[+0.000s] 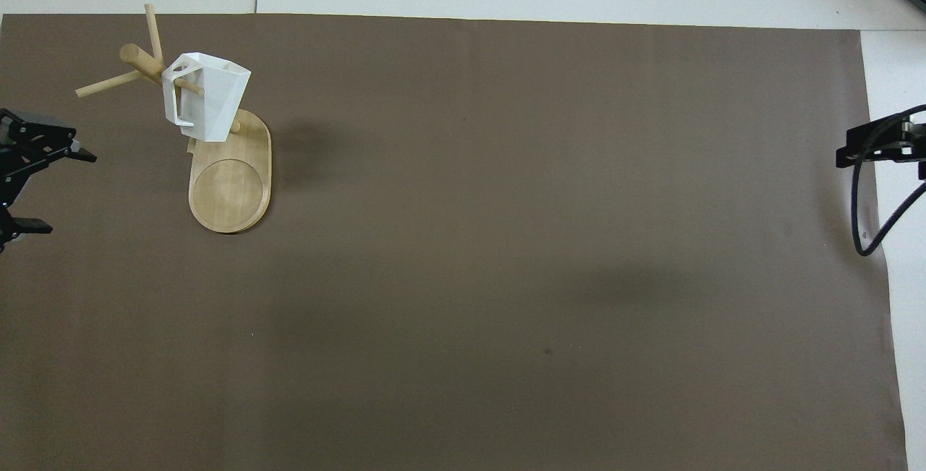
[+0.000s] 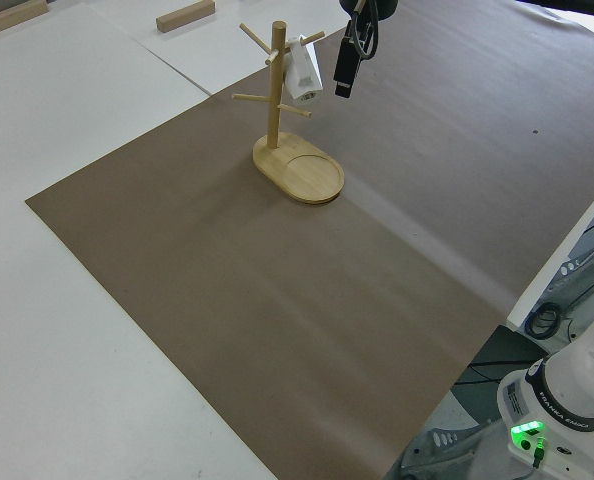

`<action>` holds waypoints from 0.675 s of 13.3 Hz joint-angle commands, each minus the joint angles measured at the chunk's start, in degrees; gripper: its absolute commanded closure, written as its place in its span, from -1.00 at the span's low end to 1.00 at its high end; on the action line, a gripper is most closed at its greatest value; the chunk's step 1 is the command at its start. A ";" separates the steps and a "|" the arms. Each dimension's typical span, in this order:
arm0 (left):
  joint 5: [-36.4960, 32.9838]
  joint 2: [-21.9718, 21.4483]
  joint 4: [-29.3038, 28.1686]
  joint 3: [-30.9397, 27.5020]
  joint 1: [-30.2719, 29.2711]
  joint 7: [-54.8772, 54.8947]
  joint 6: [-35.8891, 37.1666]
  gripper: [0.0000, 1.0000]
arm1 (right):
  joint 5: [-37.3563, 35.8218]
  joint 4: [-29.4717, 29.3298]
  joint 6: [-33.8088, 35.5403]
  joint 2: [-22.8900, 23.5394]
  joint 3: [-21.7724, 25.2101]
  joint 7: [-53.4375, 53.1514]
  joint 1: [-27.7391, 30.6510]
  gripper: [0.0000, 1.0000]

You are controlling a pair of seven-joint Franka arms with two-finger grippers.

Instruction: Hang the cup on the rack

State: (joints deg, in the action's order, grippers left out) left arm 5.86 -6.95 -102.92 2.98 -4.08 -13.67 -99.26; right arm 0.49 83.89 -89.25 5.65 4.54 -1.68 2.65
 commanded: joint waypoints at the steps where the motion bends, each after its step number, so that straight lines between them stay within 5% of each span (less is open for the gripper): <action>1: -1.11 -0.35 1.31 0.36 0.12 10.13 3.36 -1.00 | -0.75 0.66 0.22 -0.91 0.20 3.08 -0.01 -1.00; 4: -8.30 0.70 6.75 2.19 0.48 13.39 10.21 -1.00 | -0.84 0.75 -0.57 -0.82 0.29 3.97 -0.01 -1.00; 9: -7.62 2.29 12.04 2.82 0.39 15.43 14.02 -1.00 | -0.58 0.75 -0.57 -0.82 0.38 3.44 -0.01 -1.00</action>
State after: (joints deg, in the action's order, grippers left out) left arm -1.48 -6.39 -93.18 5.98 -4.01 0.65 -86.29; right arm 0.44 83.89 -89.28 5.65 4.59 0.65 2.65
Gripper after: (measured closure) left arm 0.000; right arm 0.000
